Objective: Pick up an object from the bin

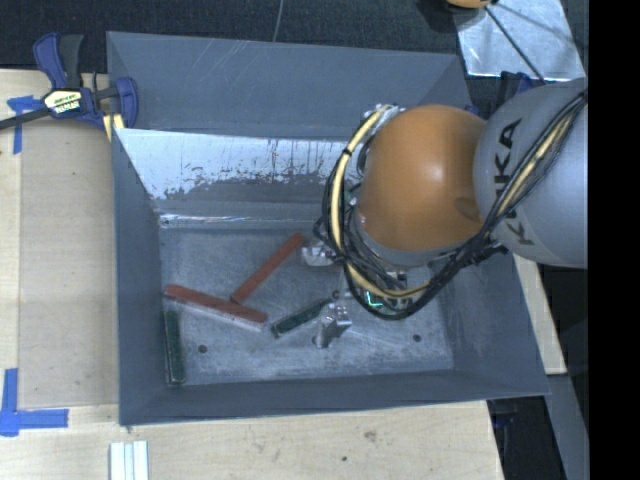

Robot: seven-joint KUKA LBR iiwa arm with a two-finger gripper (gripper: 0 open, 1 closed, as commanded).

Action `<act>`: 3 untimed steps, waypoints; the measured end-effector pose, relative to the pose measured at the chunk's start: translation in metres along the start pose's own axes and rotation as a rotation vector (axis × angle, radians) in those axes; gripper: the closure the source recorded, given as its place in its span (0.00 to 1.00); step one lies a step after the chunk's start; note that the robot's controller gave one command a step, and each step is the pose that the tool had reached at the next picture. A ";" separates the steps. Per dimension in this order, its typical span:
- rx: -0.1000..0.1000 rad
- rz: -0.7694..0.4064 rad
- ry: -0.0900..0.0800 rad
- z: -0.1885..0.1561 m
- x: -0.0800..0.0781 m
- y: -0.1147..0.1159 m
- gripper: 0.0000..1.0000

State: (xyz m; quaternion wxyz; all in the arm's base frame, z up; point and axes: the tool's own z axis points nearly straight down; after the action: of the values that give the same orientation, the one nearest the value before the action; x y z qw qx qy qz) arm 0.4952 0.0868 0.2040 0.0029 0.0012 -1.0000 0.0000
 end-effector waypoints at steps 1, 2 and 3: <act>-0.001 0.003 -0.008 -0.004 -0.002 0.000 0.00; -0.004 -0.307 -0.005 0.121 -0.061 -0.019 1.00; -0.002 -0.303 -0.032 0.126 -0.063 -0.021 0.00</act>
Offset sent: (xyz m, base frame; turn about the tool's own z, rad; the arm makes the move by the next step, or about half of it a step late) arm 0.0551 -0.0229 -0.1340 -0.3062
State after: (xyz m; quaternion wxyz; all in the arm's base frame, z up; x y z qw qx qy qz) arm 0.5580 0.0663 0.0774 -0.0132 0.1523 -0.9882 -0.0013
